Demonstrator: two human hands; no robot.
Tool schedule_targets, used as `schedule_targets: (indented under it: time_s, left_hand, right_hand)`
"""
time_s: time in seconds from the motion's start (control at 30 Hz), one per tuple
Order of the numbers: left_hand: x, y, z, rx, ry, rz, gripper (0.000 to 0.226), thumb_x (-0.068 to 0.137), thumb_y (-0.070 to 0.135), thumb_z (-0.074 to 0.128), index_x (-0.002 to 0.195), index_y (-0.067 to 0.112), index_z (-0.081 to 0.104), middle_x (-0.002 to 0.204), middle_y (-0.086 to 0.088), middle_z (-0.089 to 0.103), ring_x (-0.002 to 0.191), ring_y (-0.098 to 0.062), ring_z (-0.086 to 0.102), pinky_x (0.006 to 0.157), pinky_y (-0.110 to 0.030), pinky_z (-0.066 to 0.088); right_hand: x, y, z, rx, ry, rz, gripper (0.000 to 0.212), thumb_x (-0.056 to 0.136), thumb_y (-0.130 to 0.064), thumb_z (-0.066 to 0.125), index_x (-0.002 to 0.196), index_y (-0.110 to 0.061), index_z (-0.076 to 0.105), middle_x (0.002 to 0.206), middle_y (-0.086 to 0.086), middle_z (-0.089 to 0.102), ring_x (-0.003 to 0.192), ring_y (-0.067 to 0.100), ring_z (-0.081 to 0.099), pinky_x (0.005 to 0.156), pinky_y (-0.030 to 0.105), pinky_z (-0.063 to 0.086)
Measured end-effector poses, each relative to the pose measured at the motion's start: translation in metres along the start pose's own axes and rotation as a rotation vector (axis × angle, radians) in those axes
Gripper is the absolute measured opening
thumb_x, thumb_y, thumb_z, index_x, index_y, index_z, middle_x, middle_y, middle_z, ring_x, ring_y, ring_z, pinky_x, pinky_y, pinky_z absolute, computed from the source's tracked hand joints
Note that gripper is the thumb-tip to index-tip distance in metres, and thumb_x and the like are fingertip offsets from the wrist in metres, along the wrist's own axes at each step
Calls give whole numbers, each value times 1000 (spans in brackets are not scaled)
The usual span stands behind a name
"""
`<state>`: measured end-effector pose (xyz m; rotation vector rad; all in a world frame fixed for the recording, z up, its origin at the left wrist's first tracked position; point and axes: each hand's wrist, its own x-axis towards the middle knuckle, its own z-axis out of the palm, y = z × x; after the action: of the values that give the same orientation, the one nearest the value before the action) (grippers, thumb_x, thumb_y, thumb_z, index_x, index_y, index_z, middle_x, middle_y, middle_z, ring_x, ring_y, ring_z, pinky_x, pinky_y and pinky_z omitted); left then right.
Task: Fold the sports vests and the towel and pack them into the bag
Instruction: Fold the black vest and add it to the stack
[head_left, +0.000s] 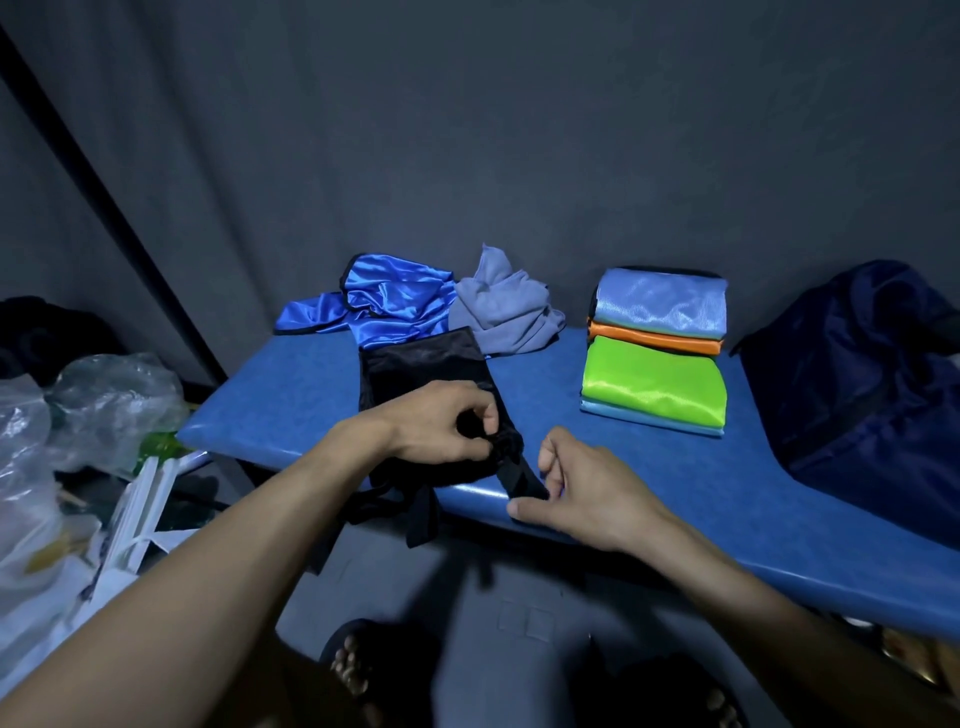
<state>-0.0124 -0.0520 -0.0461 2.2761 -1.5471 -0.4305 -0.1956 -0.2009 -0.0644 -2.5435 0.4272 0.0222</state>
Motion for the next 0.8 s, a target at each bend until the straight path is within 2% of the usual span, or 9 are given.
schedule_targets:
  time_s: [0.13,0.23,0.3,0.37,0.47,0.57,0.67,0.73,0.8]
  left_hand:
    - [6,7,18,152,58,-10,44,74,67,69,86,27,55,94,9,52,86,-14,50,87,-32,44]
    - [8,10,30,263,10,-86,55,63,82,55,87,33,46,99,8,42,92,-21,41,87,-42,48]
    - [6,10,27,242,-5,-80,54,66,79,59,89,32,45,101,8,40,92,-21,39,86,-42,48]
    - [2,7,18,180,-30,-15,46,75,65,71,95,30,50,105,7,46,96,-20,44,90,-41,47]
    - [-11,-9,-6,-4,3,35,24,89,33,75,110,25,67,112,5,62,105,-13,59,100,-33,46]
    - [-34,-34,-29,-129,101,-37,21,93,27,72,115,27,70,115,8,66,107,-5,62,98,-23,47]
    - [-54,-55,-36,-160,117,-111,19,95,32,71,114,32,72,116,13,68,107,-4,64,96,-23,48]
    - [-63,-61,-33,-184,77,-145,20,96,29,69,115,34,72,118,15,68,110,-1,62,100,-22,45]
    - [-68,-65,-30,-227,52,-173,21,97,28,68,117,33,73,119,18,69,113,2,61,106,-24,43]
  right_hand:
    - [-4,-6,-7,-17,10,-101,69,71,-63,80,117,-37,37,90,-12,60,70,4,50,74,38,50]
    - [-6,-5,-6,-128,-29,-170,62,75,-70,71,119,-41,40,98,-15,53,88,9,57,81,39,50]
    - [-7,-5,-3,-229,-38,-193,47,83,-70,63,114,-38,45,103,-11,51,99,20,59,83,42,50]
    - [-7,-5,0,-321,-27,-202,40,88,-67,57,112,-35,53,103,-11,46,101,23,60,79,39,49]
    - [-6,-4,-4,-330,-28,-204,50,86,-74,53,109,-32,64,102,-12,42,100,20,56,76,38,46]
    - [-3,-6,-9,-415,98,-339,63,76,-82,47,107,-31,69,108,-7,46,99,22,48,80,41,46]
    - [1,-25,4,-523,254,-579,59,71,-66,70,115,-27,64,118,-3,51,105,26,49,84,46,45]
    - [0,-44,25,-579,208,-694,74,64,-55,83,127,-27,57,128,1,52,113,28,48,89,48,44]
    - [-2,-61,53,-633,170,-721,90,60,-41,89,138,-25,46,138,4,47,119,31,46,94,48,41]
